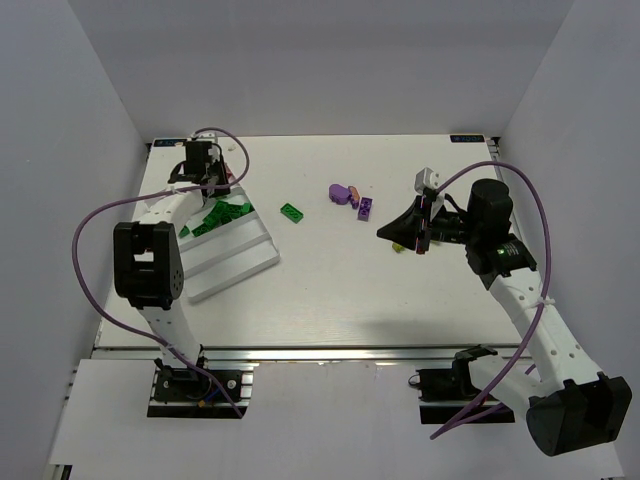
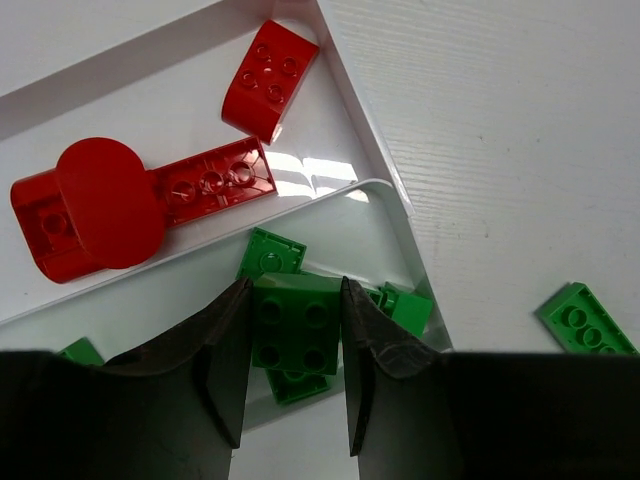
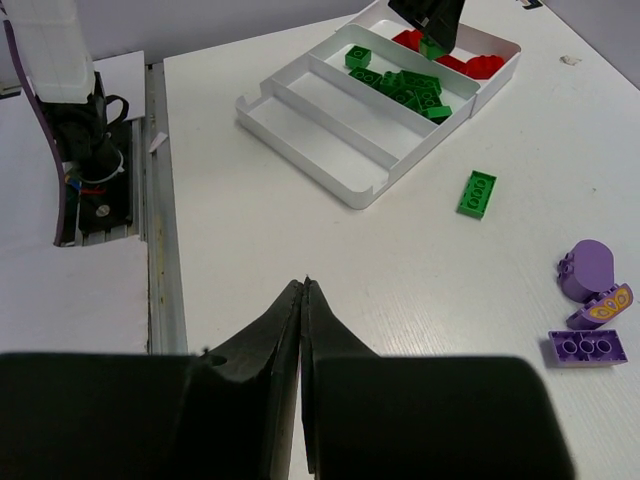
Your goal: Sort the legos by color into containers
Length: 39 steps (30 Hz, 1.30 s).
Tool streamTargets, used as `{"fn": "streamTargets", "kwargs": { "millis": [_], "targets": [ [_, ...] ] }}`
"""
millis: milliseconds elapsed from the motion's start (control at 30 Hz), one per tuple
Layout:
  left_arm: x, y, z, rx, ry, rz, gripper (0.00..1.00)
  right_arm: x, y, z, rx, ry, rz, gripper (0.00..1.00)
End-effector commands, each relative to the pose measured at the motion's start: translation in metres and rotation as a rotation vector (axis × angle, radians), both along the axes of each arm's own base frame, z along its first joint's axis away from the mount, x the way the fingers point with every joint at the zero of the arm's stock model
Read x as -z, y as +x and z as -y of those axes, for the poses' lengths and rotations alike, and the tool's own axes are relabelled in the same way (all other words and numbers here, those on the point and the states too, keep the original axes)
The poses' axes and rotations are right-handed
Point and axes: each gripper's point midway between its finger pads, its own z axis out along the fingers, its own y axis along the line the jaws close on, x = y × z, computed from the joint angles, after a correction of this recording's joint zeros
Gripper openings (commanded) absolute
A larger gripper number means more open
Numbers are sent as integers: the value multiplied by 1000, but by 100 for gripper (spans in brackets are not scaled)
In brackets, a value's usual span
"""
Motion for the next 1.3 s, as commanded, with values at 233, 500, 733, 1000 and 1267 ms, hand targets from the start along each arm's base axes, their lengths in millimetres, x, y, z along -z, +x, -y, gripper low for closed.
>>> {"fn": "streamTargets", "kwargs": {
  "millis": [233,500,733,1000,1267],
  "targets": [
    [-3,-1,-4,-39,23,9,58,-2,3,0,9,9,21,12],
    [-12,0,5,-18,-26,27,71,-1,5,0,13,6,23,16],
    [-53,-14,97,216,-135,115,74,2,18,5,89,-15,33,59],
    [-40,-34,180,284,-254,45,81,6,29,12,175,-16,69,89],
    [-15,-28,199,-30,-462,-69,87,-7,31,19,222,2,110,89]
  ]
}}
